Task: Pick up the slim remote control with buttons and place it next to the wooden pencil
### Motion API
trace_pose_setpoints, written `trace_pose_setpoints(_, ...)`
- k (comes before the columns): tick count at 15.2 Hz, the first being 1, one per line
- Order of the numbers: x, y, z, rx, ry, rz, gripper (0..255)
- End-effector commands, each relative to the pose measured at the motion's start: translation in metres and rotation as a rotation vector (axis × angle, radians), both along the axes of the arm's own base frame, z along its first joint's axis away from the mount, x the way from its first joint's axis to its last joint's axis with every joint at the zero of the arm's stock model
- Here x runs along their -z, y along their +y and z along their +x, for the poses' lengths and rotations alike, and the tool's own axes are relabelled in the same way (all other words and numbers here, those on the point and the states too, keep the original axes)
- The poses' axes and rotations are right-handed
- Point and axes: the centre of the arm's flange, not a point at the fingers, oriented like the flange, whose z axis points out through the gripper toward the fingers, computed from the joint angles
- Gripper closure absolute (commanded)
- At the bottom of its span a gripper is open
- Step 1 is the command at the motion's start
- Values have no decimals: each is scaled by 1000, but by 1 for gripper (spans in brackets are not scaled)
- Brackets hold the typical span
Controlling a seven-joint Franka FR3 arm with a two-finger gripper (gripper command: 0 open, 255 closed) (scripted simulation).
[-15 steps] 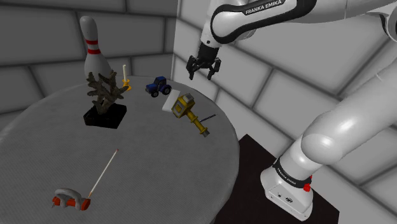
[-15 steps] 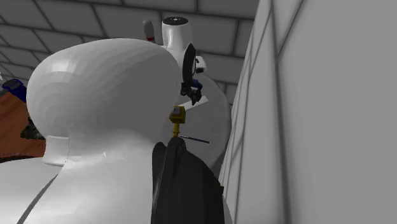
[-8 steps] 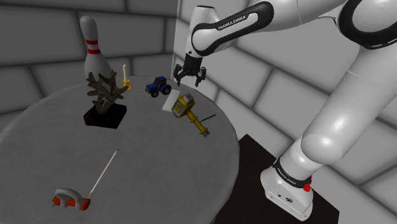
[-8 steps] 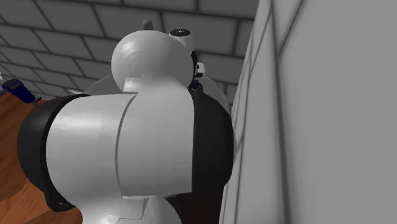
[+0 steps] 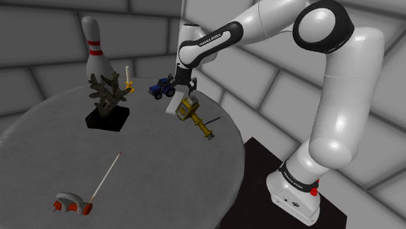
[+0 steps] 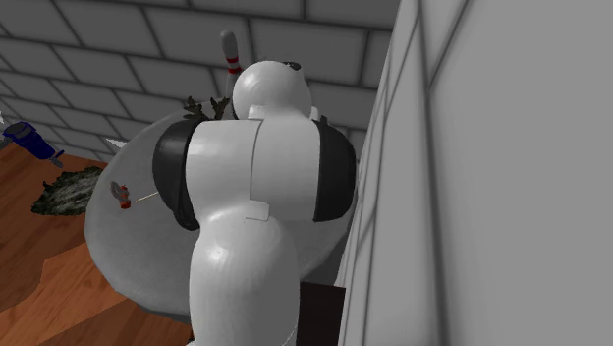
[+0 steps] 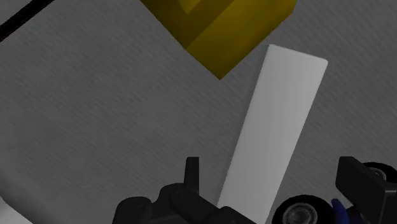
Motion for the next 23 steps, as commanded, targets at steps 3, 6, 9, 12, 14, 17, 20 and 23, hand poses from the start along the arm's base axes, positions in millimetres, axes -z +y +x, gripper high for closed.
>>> trace_pose_setpoints(3, 37, -3, 33, 73, 14, 5, 0)
trace_pose_setpoints(6, 52, -3, 33, 73, 14, 5, 0)
trace_pose_setpoints(9, 68, -3, 33, 73, 14, 5, 0)
trace_pose_setpoints(12, 77, -2, 33, 73, 14, 5, 0)
trace_pose_setpoints(14, 77, -2, 33, 73, 14, 5, 0)
trace_pose_setpoints(17, 77, -2, 33, 73, 14, 5, 0)
trace_pose_setpoints(20, 77, -2, 33, 73, 14, 5, 255)
trace_pose_setpoints(23, 77, -2, 33, 73, 14, 5, 255)
